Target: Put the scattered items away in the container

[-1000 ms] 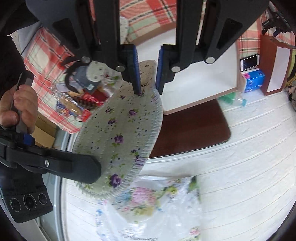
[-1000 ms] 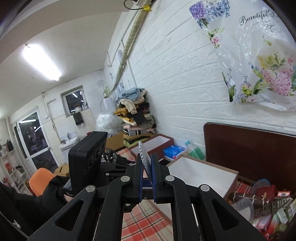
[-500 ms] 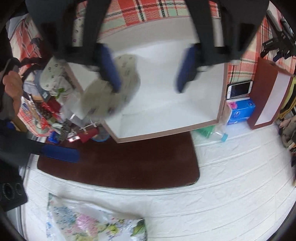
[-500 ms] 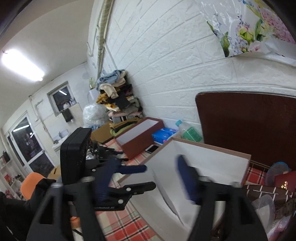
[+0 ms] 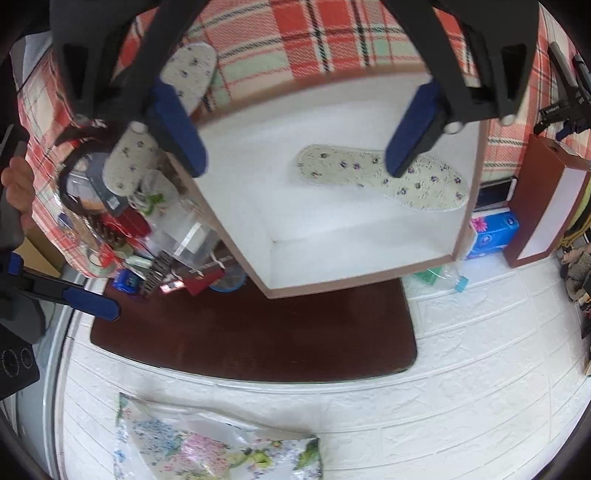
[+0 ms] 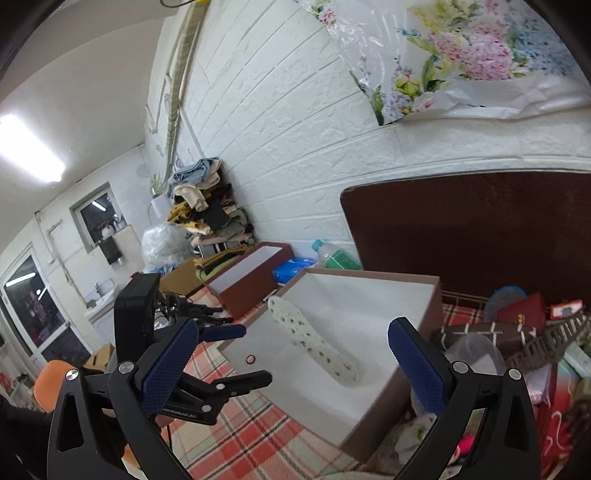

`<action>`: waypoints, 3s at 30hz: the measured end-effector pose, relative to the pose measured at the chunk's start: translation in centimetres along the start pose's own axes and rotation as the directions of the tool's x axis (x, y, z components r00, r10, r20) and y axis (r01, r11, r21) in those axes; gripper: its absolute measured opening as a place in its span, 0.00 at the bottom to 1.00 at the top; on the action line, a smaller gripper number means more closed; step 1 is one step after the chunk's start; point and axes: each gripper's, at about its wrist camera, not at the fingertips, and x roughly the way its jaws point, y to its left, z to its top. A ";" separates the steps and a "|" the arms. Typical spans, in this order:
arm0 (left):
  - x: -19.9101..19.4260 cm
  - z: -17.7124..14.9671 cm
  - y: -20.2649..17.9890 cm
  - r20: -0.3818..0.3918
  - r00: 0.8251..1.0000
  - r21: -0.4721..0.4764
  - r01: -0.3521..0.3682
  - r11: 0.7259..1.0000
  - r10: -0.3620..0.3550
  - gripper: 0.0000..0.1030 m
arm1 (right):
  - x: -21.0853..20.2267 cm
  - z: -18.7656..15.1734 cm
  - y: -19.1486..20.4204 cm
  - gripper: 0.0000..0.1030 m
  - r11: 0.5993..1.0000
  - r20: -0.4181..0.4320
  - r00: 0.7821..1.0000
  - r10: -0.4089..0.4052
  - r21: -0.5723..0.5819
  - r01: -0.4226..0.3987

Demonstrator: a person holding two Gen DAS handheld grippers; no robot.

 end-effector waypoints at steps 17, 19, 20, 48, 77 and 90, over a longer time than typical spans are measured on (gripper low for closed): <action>3.6 -7.3 -10.7 -0.175 0.968 0.099 0.200 0.975 -0.181 1.00 | -6.8 -9.6 -7.9 1.00 0.909 -0.031 1.000 0.002 0.417 0.011; 4.5 -7.9 -11.2 -0.201 0.961 0.107 0.212 0.971 -0.188 1.00 | -6.1 -10.2 -9.1 1.00 0.874 -0.061 0.998 -0.006 0.484 0.035; 4.9 -8.1 -11.4 -0.211 0.958 0.109 0.221 0.969 -0.194 1.00 | -5.8 -10.7 -9.9 1.00 0.854 -0.074 0.997 -0.004 0.519 0.042; 12.0 -9.0 -10.6 -0.311 0.919 -0.027 0.246 0.969 -0.242 0.10 | 0.6 -14.7 -13.7 0.23 0.719 -0.156 0.982 0.108 0.694 0.031; 8.2 -9.4 -17.1 -0.198 0.975 0.235 0.146 0.961 -0.100 0.08 | 1.8 -13.0 -8.8 0.14 0.823 -0.317 0.925 -0.209 0.453 0.342; 7.3 -10.4 -20.4 -0.132 0.988 0.306 0.117 0.945 -0.079 0.08 | 0.0 -13.9 -7.5 0.09 0.821 -0.324 0.895 -0.306 0.386 0.420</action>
